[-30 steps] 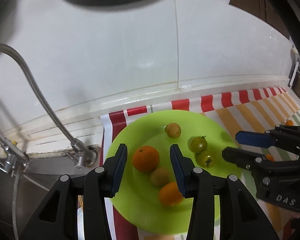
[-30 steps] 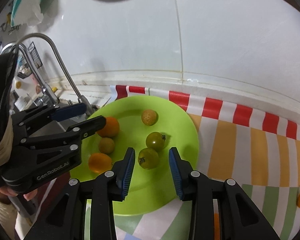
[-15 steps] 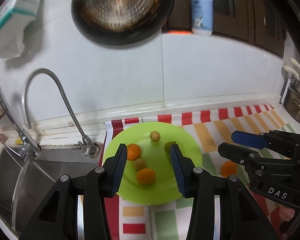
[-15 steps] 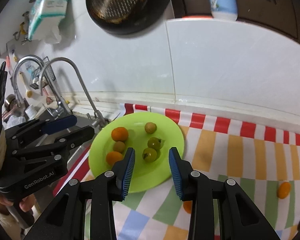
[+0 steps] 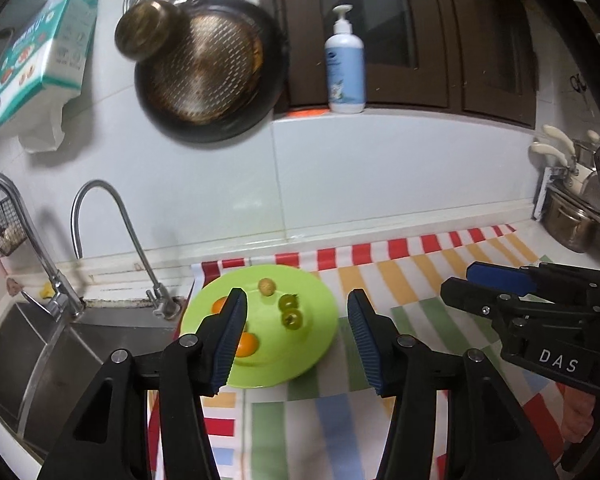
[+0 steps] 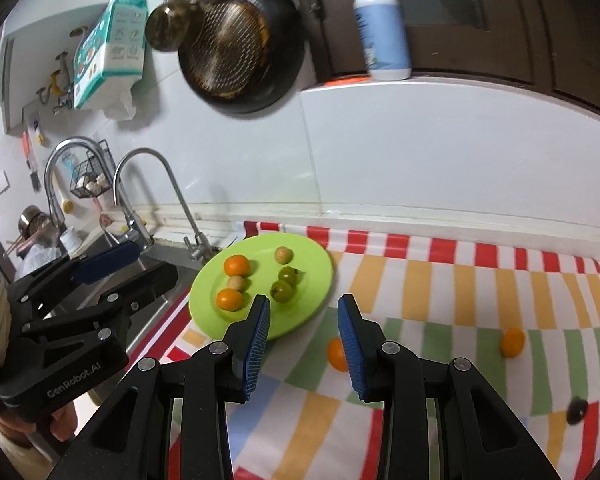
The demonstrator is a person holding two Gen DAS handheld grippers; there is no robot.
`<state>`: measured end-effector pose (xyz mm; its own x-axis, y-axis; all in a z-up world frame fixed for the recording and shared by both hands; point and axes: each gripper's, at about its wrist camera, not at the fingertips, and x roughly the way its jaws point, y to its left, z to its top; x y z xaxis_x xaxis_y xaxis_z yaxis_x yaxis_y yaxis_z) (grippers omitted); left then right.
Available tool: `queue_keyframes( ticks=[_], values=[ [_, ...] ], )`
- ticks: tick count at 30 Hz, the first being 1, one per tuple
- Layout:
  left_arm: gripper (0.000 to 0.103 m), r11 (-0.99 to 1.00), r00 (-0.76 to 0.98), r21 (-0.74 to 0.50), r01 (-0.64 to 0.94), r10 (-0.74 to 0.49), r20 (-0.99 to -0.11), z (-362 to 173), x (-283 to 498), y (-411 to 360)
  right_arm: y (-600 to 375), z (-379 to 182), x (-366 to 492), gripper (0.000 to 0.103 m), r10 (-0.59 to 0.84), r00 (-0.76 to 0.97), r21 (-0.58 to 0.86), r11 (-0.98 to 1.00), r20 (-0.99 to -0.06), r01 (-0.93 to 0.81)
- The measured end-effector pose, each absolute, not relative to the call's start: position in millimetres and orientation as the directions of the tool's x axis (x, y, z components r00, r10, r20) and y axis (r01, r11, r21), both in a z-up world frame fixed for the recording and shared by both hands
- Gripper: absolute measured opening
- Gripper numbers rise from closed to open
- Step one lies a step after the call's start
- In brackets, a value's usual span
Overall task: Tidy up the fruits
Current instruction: 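Lift both tools away from the plate toward the dark plums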
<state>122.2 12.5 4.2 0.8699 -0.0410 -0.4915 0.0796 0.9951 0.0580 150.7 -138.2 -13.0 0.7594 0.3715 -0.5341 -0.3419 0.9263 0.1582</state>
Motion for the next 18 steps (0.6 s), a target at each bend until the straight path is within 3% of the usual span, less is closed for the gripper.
queue_keyframes(
  ticks=[9, 11, 18],
  values=[
    [0.052, 0.990, 0.879, 0.044, 0.135, -0.099, -0.467, 8, 107, -27, -181, -7, 123, 0.036, 0.300, 0.800, 0.125, 0.953, -0.520, -0.276],
    [0.059, 0.990, 0.887, 0.038, 0.138, -0.106, -0.450, 9, 102, -35, -193, -7, 117, 0.036, 0.279, 0.808, 0.116, 0.959, -0.519, -0.257],
    [0.061, 0.982, 0.894, 0.044, 0.181, -0.146, -0.423, 11, 88, -70, -229, -5, 100, 0.036, 0.216, 0.835, 0.090, 0.976, -0.507, -0.198]
  ],
)
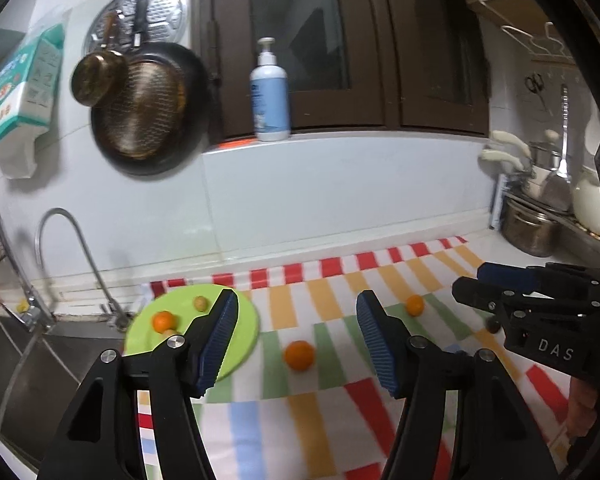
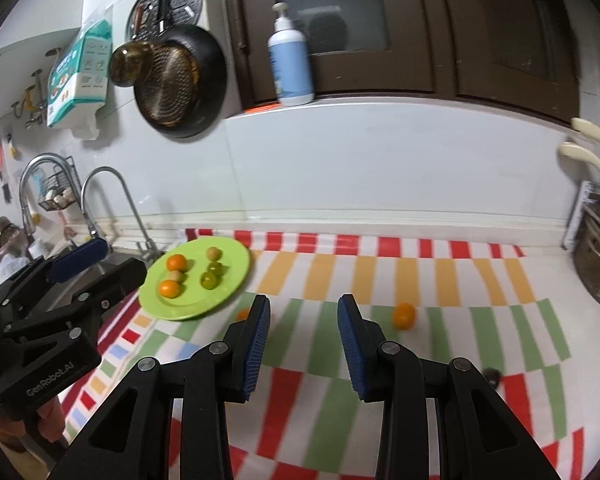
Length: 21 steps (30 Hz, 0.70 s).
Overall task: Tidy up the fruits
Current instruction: 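Lift both tools away from the plate toward the dark plums, then grasp a dark plum with the left tool while the right tool grasps another plum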
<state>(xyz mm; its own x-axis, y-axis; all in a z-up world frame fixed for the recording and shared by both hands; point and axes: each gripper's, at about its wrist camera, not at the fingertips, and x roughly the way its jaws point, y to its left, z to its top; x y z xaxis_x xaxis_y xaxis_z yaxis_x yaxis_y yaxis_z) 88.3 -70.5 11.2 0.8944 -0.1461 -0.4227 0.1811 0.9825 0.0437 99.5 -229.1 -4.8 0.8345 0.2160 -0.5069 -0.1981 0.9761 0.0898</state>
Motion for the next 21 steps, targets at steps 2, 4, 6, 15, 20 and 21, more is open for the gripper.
queue_keyframes(
  ticks=[2, 4, 6, 15, 20, 21],
  values=[
    [0.063, 0.981, 0.889, 0.033, 0.192, -0.160, -0.429, 11, 87, -79, -240, -5, 93, 0.036, 0.200, 0.839, 0.085, 0.980, -0.505, -0.182],
    [0.065, 0.978, 0.879, 0.017, 0.210, -0.181, -0.441, 9, 86, -89, -249, -6, 89, 0.036, 0.189, 0.841, 0.081, 0.982, -0.506, -0.172],
    [0.065, 0.976, 0.873, -0.002, 0.216, -0.194, -0.447, 7, 85, -97, -259, -8, 85, 0.036, 0.178, 0.841, 0.077, 0.984, -0.511, -0.161],
    [0.065, 0.975, 0.847, -0.028, 0.218, -0.204, -0.491, -9, 87, -132, -293, -20, 80, 0.036, 0.159, 0.821, 0.064, 0.987, -0.548, -0.148],
    [0.065, 0.975, 0.840, -0.022, 0.219, -0.200, -0.505, -19, 90, -151, -311, -26, 83, 0.036, 0.149, 0.810, 0.056, 0.988, -0.567, -0.143],
    [0.065, 0.975, 0.838, -0.019, 0.223, -0.202, -0.508, -21, 90, -156, -315, -27, 84, 0.036, 0.150, 0.808, 0.056, 0.988, -0.570, -0.143]
  ],
)
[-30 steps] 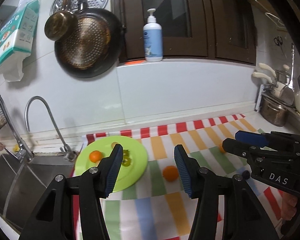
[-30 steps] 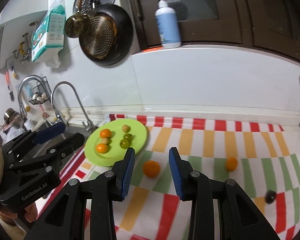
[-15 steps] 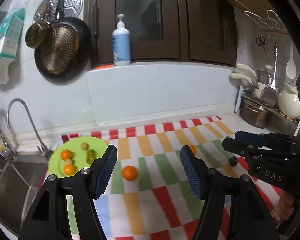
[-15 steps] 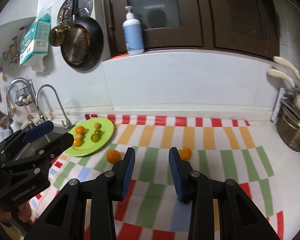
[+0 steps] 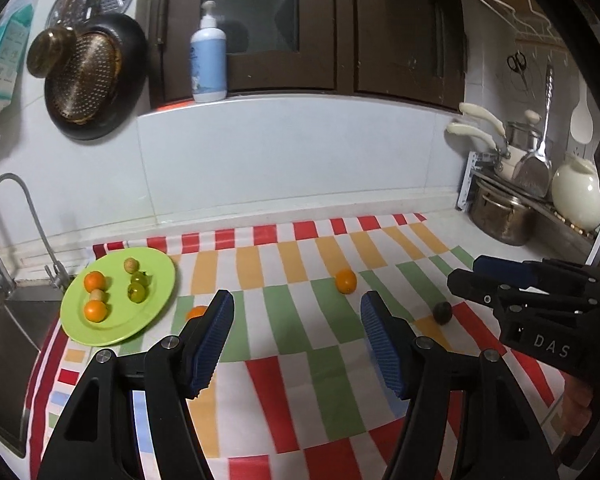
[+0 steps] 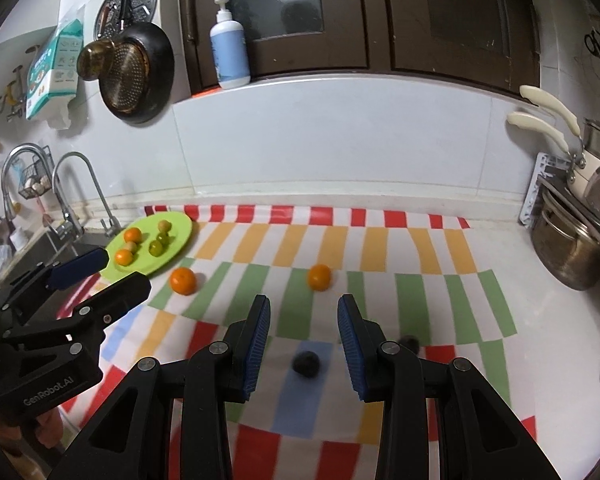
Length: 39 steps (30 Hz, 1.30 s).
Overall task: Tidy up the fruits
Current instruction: 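Grasp a dark plum with the left tool while the right tool grasps another plum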
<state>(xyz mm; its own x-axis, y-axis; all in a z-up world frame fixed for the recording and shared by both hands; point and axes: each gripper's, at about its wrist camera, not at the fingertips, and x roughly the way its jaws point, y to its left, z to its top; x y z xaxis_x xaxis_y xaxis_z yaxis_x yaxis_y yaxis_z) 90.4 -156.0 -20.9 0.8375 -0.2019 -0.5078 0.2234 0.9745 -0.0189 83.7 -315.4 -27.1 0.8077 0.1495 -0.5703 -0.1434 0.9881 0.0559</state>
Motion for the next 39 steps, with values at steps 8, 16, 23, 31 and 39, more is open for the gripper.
queue_keyframes(
  ticks=[8, 16, 23, 31, 39],
  values=[
    [0.065, 0.969, 0.812, -0.004, 0.246, -0.208, -0.545, -39, 99, -187, -345, -43, 89, 0.036, 0.147, 0.793, 0.043, 0.988, -0.591, -0.150],
    [0.065, 0.958, 0.761, 0.027, 0.285, -0.209, -0.614, -68, 110, -214, -369, -67, 96, 0.036, 0.131, 0.766, 0.047, 0.990, -0.630, -0.130],
    [0.064, 0.945, 0.706, 0.016, 0.326, -0.233, -0.669, -91, 123, -229, -380, -87, 108, 0.036, 0.124, 0.735, 0.050, 0.991, -0.666, -0.121],
    [0.060, 0.919, 0.662, 0.025, 0.393, -0.263, -0.702, -111, 133, -250, -393, -109, 127, 0.036, 0.118, 0.698, 0.069, 0.993, -0.706, -0.098],
    [0.055, 0.917, 0.614, 0.007, 0.399, -0.262, -0.745, -127, 147, -259, -401, -125, 141, 0.036, 0.123, 0.674, 0.091, 0.992, -0.729, -0.082]
  ],
)
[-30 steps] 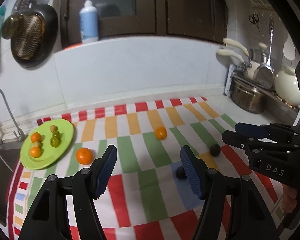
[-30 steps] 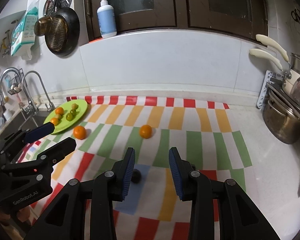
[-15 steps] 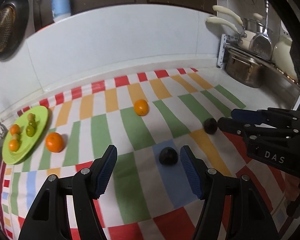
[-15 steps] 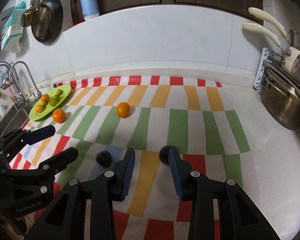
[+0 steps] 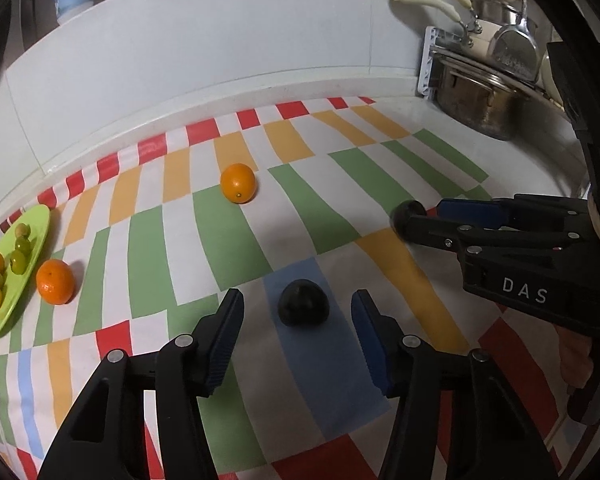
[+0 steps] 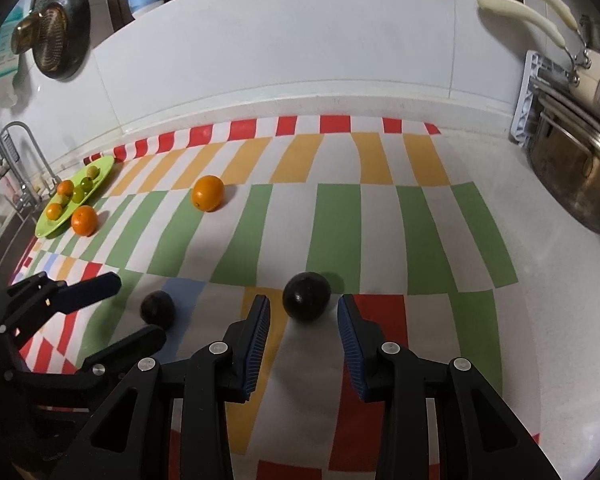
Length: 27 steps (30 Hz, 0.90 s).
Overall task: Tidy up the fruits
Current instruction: 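Grasp a dark plum with the left tool while the right tool grasps another plum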
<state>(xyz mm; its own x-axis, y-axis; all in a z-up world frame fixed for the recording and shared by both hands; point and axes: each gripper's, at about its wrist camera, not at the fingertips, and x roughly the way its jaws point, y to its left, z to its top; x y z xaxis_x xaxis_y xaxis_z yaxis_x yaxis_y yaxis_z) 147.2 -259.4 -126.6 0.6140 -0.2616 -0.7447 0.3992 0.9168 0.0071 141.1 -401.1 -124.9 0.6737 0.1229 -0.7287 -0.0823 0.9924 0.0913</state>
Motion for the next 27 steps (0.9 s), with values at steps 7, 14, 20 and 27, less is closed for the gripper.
queue_keyframes(
  ticks=[7, 14, 20, 27],
  values=[
    [0.044, 0.914, 0.585, -0.018, 0.405, -0.274, -0.763, -133, 156, -260, -400, -132, 152, 0.036, 0.135, 0.662, 0.104, 0.991, -0.737, -0.085],
    [0.030, 0.910, 0.559, -0.043, 0.413, -0.290, -0.777, -138, 159, -262, -399, -139, 161, 0.036, 0.126, 0.652, 0.096, 0.992, -0.748, -0.082],
    [0.028, 0.903, 0.556, -0.048, 0.427, -0.304, -0.773, -137, 159, -264, -396, -139, 160, 0.030, 0.105, 0.658, 0.066, 0.994, -0.746, -0.084],
    [0.027, 0.903, 0.570, -0.047, 0.427, -0.309, -0.761, -132, 157, -262, -395, -135, 158, 0.030, 0.101, 0.669, 0.061, 0.995, -0.737, -0.083]
  ],
)
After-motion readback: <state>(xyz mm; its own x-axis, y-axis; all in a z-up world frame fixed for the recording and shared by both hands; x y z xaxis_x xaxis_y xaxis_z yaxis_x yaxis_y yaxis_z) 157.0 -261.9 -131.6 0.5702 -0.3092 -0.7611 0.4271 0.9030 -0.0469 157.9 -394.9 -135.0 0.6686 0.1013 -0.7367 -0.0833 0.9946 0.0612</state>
